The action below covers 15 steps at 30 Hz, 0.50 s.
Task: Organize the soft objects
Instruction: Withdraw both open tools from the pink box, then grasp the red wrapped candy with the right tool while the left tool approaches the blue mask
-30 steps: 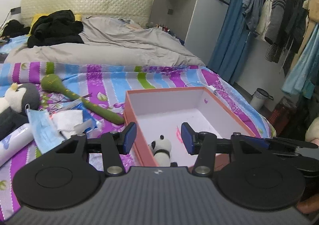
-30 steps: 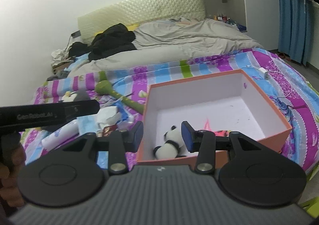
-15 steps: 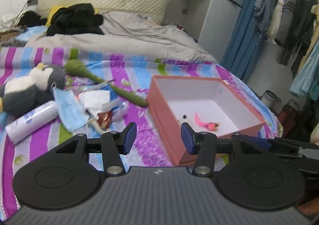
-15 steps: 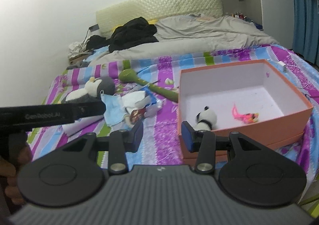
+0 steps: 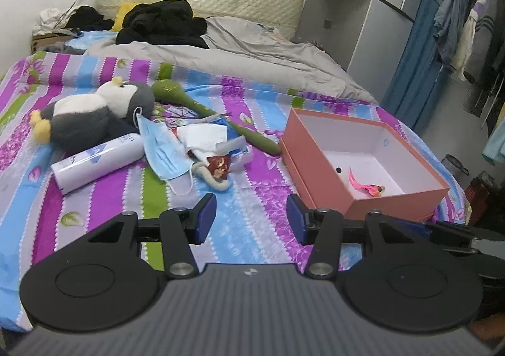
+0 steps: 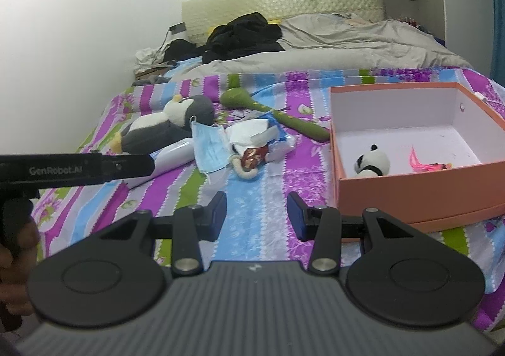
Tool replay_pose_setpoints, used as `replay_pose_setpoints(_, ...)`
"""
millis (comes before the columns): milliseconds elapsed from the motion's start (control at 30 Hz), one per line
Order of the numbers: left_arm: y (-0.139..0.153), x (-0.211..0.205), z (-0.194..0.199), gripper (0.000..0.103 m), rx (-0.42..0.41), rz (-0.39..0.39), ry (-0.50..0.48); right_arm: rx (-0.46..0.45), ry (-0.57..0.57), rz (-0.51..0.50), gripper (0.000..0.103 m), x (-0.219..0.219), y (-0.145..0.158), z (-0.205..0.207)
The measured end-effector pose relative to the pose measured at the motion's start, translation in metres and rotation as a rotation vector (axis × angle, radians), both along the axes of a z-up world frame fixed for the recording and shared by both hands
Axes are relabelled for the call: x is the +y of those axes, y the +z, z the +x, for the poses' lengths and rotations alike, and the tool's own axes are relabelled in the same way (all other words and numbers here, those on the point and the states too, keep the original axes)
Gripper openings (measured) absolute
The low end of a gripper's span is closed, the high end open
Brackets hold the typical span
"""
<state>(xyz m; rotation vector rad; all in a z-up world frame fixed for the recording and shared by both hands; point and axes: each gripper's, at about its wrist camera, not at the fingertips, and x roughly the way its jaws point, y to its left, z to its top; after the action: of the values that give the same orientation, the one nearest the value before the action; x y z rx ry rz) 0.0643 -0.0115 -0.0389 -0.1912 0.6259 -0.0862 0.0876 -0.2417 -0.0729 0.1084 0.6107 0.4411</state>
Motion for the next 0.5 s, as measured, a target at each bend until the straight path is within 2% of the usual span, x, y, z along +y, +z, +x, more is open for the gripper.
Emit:
replay_pose_setpoints(267, -0.019, 0.023, -0.007, 0.055, 0.018, -0.021, 0.046, -0.012, 0.028, -0.030, 0.045, 0.020, -0.007, -0.008)
replay_pose_setpoints(367, -0.033, 0.032, 0.004, 0.055, 0.039, -0.026, 0.065, -0.008, 0.028, -0.052, 0.045, 0.028, -0.013, -0.001)
replay_pose_setpoints(500, -0.052, 0.043, 0.023, 0.055, 0.051, -0.035, 0.096, 0.017, 0.042, -0.028, 0.045, 0.035, -0.022, 0.014)
